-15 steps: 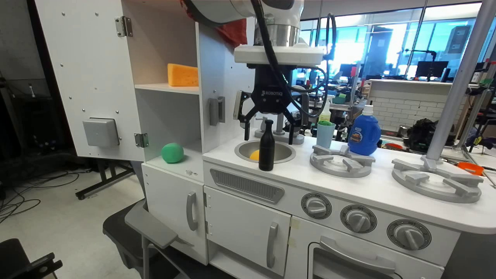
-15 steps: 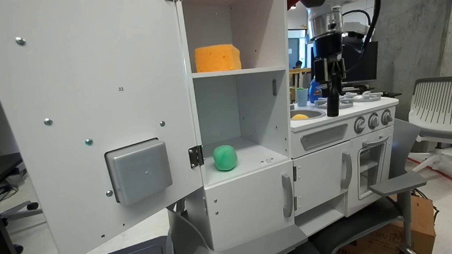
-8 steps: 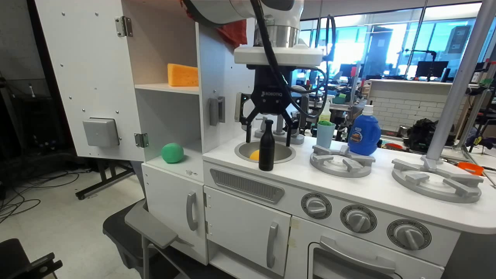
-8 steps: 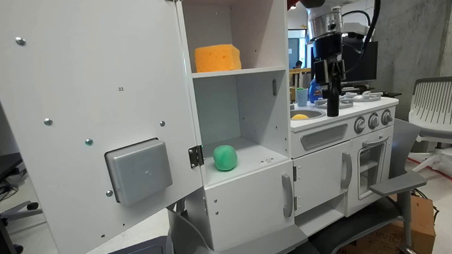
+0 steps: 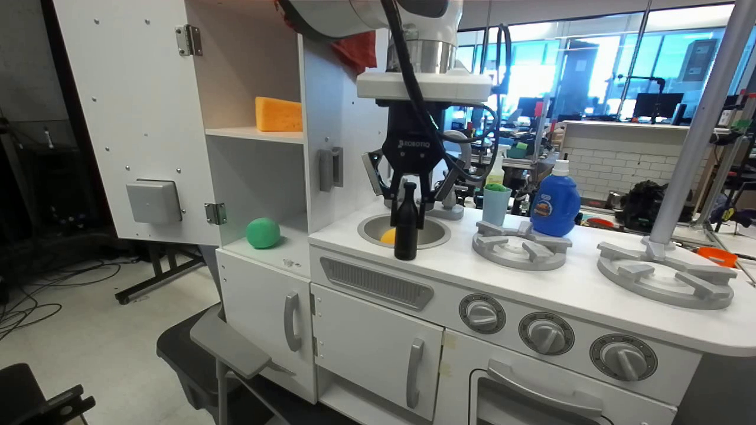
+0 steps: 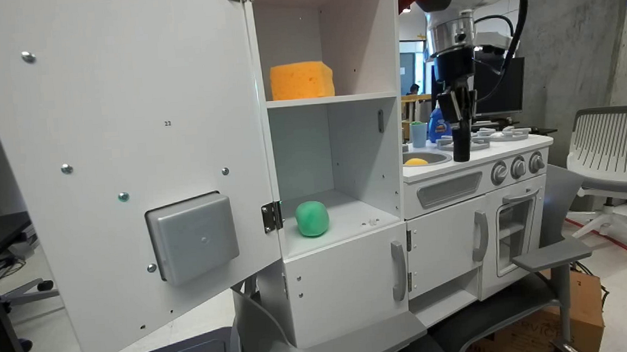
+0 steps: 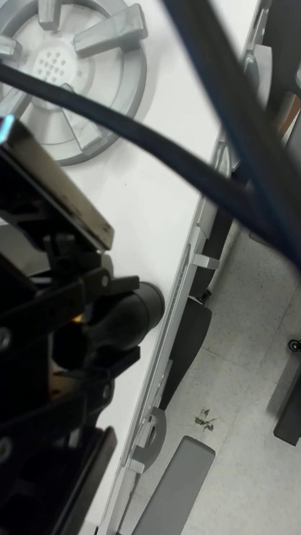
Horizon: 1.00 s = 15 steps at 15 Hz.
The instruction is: Put the black bottle and the sponge on the top shelf then close the door
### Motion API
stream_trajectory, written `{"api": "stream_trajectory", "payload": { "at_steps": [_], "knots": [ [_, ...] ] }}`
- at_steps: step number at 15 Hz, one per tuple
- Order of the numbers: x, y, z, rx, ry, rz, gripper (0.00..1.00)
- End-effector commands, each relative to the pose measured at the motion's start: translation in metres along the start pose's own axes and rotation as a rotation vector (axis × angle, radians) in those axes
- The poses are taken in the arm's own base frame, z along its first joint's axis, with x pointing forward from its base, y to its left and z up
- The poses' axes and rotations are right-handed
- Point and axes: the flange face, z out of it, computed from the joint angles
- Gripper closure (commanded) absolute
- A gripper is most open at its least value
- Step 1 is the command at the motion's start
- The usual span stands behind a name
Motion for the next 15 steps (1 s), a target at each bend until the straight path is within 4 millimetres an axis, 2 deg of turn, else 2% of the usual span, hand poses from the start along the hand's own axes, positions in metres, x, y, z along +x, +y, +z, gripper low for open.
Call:
{"api": "stream_trajectory", "payload": {
  "at_steps": [1, 5, 8, 11, 13, 15],
  "knots": [
    [0.004, 0.001, -0.005, 0.008, 0.008, -0.033, 0.89],
    [-0.012, -0.018, -0.046, 0.005, 0.000, -0.167, 0.89],
    [-0.022, -0.043, -0.083, 0.003, -0.022, -0.326, 0.89],
    [-0.036, -0.084, -0.116, 0.005, -0.055, -0.480, 0.89],
    [-0.043, -0.109, -0.129, 0.001, -0.078, -0.579, 0.89],
    [-0.049, -0.142, -0.139, -0.021, -0.110, -0.675, 0.89]
  ]
}}
